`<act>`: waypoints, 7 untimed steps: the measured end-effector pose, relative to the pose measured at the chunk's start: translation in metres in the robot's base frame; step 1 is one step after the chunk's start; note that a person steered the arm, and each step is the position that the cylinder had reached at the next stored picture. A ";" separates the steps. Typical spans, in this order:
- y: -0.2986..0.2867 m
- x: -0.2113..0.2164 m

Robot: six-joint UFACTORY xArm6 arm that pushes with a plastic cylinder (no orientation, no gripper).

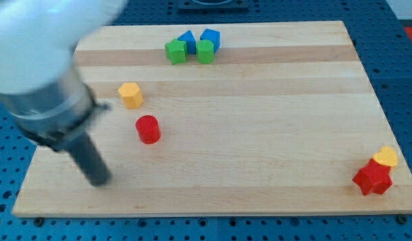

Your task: Move the red circle to the bottom center of the board

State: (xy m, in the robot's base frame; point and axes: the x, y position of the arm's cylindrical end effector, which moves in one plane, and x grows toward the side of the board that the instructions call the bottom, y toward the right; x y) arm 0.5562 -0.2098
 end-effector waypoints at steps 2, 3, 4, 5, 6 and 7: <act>0.012 -0.112; 0.120 -0.100; 0.192 -0.093; 0.179 -0.138; 0.105 -0.151; 0.045 -0.105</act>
State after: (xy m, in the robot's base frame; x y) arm 0.4512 -0.1644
